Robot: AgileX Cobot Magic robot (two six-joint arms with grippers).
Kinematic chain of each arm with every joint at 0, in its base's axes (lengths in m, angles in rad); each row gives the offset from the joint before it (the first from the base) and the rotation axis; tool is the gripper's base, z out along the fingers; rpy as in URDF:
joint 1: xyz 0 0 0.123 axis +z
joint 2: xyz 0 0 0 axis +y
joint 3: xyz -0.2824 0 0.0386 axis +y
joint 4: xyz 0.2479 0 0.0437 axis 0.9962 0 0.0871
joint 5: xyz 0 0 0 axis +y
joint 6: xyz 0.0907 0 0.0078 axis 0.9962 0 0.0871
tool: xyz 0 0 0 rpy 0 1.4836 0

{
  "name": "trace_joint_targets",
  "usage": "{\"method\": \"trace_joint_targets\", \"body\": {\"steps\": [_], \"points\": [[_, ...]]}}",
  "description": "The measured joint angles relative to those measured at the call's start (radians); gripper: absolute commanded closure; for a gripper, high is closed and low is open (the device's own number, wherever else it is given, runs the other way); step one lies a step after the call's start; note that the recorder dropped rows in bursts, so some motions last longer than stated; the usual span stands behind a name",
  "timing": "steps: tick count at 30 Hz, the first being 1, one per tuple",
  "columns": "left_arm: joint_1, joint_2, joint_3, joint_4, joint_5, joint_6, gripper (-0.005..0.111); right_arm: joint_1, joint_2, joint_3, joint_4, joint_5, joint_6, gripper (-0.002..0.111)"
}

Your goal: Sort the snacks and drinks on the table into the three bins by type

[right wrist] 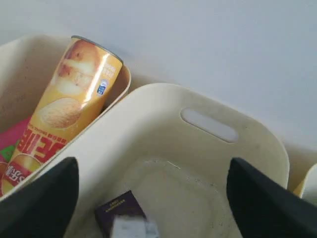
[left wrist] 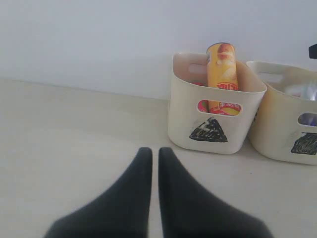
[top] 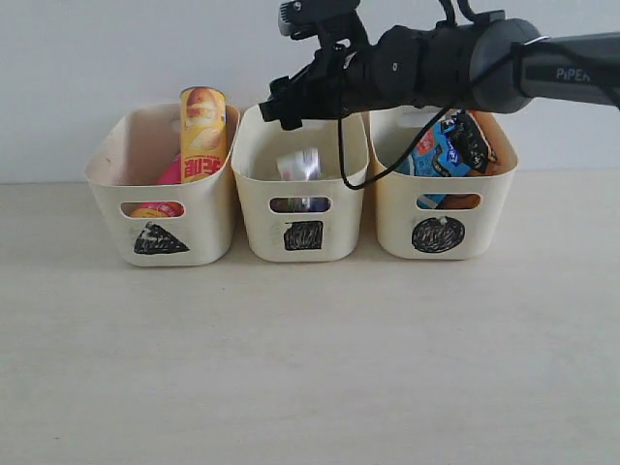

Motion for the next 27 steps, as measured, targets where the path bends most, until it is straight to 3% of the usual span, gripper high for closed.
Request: {"method": "trace_joint_targets", "body": {"steps": [5,7,10,12,19,27], "points": [[0.0,0.0,0.0,0.0,0.0,0.0,0.102,0.0,-0.037,0.0,0.0,0.0,0.0,0.034],[0.0,0.0,0.0,0.0,0.0,0.0,0.102,0.0,-0.066,0.0,0.002,0.014,0.013,0.044],[0.0,0.0,0.0,0.0,0.0,0.0,0.102,0.0,-0.114,0.0,0.002,0.077,0.039,0.075],[0.0,0.0,0.0,0.0,0.0,0.0,0.102,0.0,-0.14,0.0,0.002,0.136,0.052,0.105],[0.0,0.0,0.0,0.0,0.0,0.0,0.102,-0.032,-0.161,0.01,0.001,0.411,0.099,0.107],[0.0,0.0,0.0,0.0,0.0,0.0,0.102,-0.135,-0.229,0.194,0.001,0.459,0.147,0.107]]}}
